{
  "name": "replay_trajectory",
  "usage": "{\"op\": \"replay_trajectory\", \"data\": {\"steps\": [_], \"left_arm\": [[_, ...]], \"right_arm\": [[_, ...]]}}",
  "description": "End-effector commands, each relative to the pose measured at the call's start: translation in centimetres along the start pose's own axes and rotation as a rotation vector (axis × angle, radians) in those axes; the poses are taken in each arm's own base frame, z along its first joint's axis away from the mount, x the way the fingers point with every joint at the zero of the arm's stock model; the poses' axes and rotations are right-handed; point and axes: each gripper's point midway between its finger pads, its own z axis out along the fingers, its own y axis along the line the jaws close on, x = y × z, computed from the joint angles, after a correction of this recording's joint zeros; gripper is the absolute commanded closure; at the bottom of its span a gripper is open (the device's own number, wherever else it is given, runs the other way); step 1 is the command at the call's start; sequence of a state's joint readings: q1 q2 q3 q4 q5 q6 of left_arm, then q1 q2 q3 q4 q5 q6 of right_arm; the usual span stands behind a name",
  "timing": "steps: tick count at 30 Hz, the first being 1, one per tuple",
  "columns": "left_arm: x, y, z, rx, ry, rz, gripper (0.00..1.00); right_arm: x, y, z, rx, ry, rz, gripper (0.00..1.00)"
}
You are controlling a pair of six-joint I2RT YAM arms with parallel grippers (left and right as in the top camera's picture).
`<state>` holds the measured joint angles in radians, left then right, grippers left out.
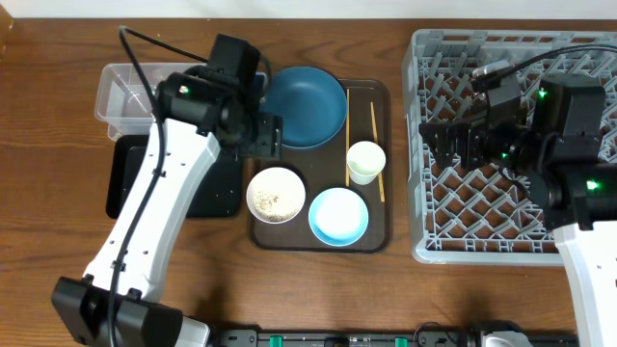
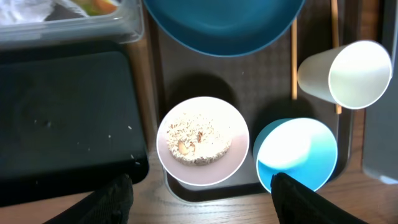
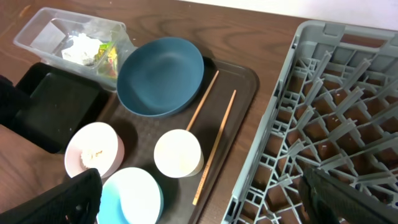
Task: Sort waste into correct bins and load items into the dishwasher rack
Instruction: 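Move the left gripper over the tray toward the white cup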
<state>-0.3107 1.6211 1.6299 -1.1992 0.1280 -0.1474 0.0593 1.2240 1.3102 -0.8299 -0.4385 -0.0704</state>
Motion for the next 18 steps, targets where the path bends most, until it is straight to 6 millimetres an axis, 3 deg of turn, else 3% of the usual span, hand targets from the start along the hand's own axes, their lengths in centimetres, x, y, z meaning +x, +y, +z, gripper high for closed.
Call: {"op": "replay_trajectory", "data": {"steps": [1,7,18], "left_arm": [[0.6,-0.1,0.6,-0.007,0.015,0.069,0.26],[0.5,-1.7,1.6,0.038,-0.001,0.097,0.26],[0.2,-4.7,1.7,0.073,-0.042,0.176,0.26]], "right_arm": [[-0.4,0.2,0.0,-0.015,-0.001,-0.003,0.01],[-0.6,0.1,0.1,-0.007,-0.008,-0.006,0.01],[-0.6,0.0,0.1,-0.007,-0.010,-0.007,0.01]]}}
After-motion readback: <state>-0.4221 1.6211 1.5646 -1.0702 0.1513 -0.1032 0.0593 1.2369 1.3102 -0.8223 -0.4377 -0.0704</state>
